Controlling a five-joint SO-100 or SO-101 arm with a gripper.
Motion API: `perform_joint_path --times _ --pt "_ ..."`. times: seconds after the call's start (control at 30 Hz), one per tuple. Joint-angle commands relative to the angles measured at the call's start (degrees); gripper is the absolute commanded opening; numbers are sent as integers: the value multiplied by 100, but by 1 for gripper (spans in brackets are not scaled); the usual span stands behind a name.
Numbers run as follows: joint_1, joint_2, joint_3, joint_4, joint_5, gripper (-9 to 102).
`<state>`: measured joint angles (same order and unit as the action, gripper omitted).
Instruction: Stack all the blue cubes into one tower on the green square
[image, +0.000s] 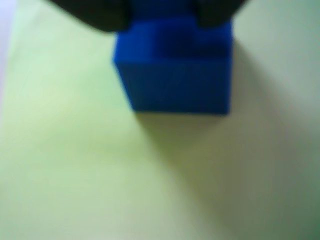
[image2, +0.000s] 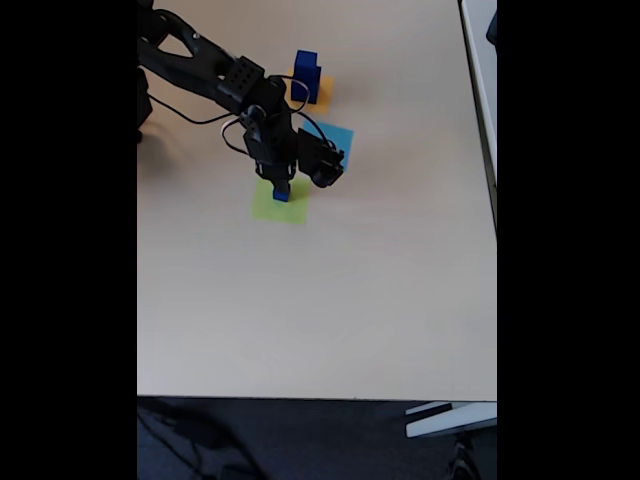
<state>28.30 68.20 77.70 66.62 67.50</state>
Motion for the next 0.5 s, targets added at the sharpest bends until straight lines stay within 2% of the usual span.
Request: perform_joint_path --times 0.0,0.47 --pt "-9 527 -18 -62 26 0" --pt "-53 554 -18 -105 53 1"
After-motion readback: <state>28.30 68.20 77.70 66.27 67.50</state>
